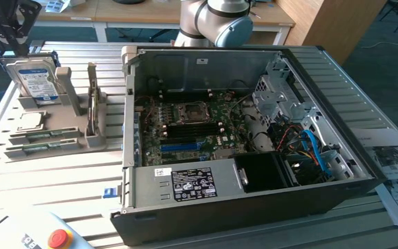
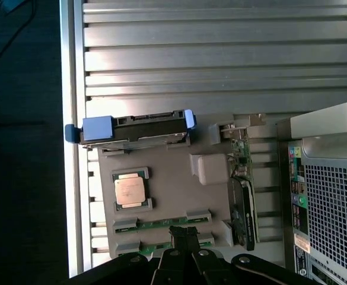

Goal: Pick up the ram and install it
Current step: 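Pick up the ram and move it above insertion slot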

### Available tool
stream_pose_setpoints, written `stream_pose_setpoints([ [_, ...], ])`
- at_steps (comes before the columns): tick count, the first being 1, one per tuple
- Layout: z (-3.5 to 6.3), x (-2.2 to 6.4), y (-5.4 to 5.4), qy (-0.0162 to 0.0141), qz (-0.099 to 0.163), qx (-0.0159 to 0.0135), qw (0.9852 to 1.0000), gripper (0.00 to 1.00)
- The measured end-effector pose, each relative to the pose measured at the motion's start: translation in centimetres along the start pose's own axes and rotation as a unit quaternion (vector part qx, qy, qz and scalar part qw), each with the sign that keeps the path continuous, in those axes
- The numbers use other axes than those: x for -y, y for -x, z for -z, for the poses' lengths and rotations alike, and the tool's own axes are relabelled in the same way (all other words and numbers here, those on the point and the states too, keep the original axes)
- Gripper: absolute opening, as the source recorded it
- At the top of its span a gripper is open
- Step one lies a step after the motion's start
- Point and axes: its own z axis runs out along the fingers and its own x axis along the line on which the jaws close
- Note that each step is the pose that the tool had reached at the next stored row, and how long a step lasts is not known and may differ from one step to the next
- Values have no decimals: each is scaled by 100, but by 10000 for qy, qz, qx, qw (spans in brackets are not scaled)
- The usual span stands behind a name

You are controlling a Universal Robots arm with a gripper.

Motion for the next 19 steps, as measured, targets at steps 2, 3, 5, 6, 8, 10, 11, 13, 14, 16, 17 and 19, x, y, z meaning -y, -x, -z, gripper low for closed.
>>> stream_pose_setpoints([
  [2,-5,0,0,1,0,2,10000,10],
  [3,-9,0,0,1,0,3,10000,10],
  [5,-17,1,0,0,0,3,10000,10],
  [6,-22,1,-1,0,0,3,10000,10],
  [8,-35,2,-1,1,0,6,10000,10],
  [10,-46,2,-1,1,1,9,10000,10],
  [11,-52,3,-1,1,1,11,10000,10],
  [13,-65,3,-1,1,1,14,10000,10],
  [14,-72,3,-2,2,1,15,10000,10],
  [16,-87,4,-2,2,1,18,10000,10],
  [17,-95,4,-2,2,1,19,10000,10],
  [19,-111,5,-3,2,1,22,10000,10],
])
